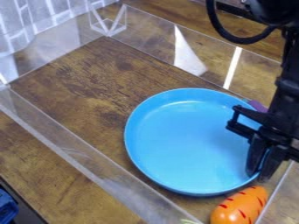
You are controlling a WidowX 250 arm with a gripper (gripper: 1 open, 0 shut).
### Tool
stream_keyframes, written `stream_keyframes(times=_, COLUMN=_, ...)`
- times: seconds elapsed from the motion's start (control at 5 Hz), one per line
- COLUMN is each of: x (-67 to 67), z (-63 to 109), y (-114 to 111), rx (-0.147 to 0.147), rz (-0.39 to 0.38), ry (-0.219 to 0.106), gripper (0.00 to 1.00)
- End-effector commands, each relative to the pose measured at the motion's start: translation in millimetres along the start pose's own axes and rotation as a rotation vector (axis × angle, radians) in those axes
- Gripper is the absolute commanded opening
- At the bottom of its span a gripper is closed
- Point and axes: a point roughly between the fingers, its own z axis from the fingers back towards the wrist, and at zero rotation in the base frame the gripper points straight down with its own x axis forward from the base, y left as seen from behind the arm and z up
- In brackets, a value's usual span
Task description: Move the carrot to the left side
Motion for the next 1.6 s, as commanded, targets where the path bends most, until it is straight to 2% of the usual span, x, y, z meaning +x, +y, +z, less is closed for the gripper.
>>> stream_keyframes(times=0.0, x=-6.2, z=38.0, y=-4.9, rx=-0.053, rz=0.021, ry=-0.095, gripper=0.00)
stream_keyframes(times=0.2, x=-9.4, z=45.4, y=-4.0, rx=-0.069, rz=0.048, ry=-0.108, gripper=0.00)
stream_keyframes(times=0.4, x=-20.0, z=58.6, y=-5.4, rx=-0.066, rz=0.017, ry=-0.108, gripper=0.00)
stream_keyframes(times=0.6, x=-28.6, z=64.8, y=-6.7, rx=-0.066, rz=-0.018, ry=-0.100, gripper=0.00)
stream_keyframes(times=0.8, x=-29.7, z=56.0, y=-8.3, rx=-0.066, rz=-0.022, ry=-0.089, gripper=1.00)
stream_keyframes(times=1.0, x=-30.9, z=50.2, y=-10.5, rx=-0.066, rz=-0.028, ry=-0.083, gripper=0.00)
stream_keyframes(times=1.4, x=-37.5, z=55.1, y=-8.4, rx=-0.066, rz=-0.103, ry=-0.062, gripper=0.00)
